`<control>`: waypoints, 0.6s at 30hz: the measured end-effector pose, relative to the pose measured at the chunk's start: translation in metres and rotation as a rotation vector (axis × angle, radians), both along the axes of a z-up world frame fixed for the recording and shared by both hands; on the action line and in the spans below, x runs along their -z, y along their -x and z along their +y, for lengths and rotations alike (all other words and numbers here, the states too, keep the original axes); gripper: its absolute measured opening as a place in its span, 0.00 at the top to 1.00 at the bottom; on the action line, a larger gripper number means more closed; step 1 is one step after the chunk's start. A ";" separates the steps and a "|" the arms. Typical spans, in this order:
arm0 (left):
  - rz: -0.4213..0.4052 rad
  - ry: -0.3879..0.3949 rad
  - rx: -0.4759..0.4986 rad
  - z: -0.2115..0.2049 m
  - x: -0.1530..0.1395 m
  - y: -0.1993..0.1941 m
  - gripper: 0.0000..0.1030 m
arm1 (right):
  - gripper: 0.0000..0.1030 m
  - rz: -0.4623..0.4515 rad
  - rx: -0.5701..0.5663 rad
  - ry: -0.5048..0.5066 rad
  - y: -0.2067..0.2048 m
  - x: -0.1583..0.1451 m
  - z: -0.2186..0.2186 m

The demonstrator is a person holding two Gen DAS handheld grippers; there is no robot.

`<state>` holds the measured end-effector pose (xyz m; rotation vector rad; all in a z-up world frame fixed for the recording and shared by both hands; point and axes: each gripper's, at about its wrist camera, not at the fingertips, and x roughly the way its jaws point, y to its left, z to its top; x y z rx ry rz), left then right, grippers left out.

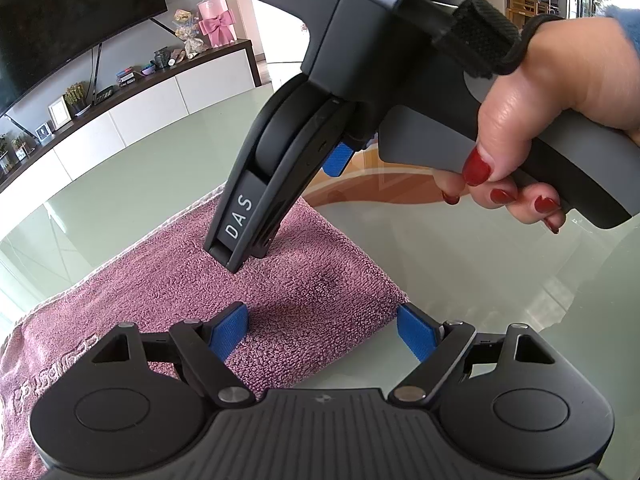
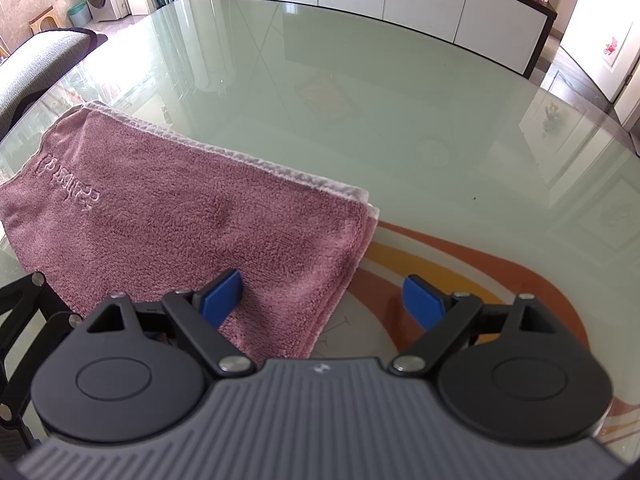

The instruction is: Fold towel

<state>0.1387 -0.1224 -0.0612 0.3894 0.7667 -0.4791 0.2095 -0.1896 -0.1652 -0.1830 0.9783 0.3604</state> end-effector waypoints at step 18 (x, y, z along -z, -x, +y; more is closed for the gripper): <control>0.001 0.009 -0.005 -0.004 0.001 -0.002 0.18 | 0.11 0.002 0.010 -0.002 0.002 0.002 0.003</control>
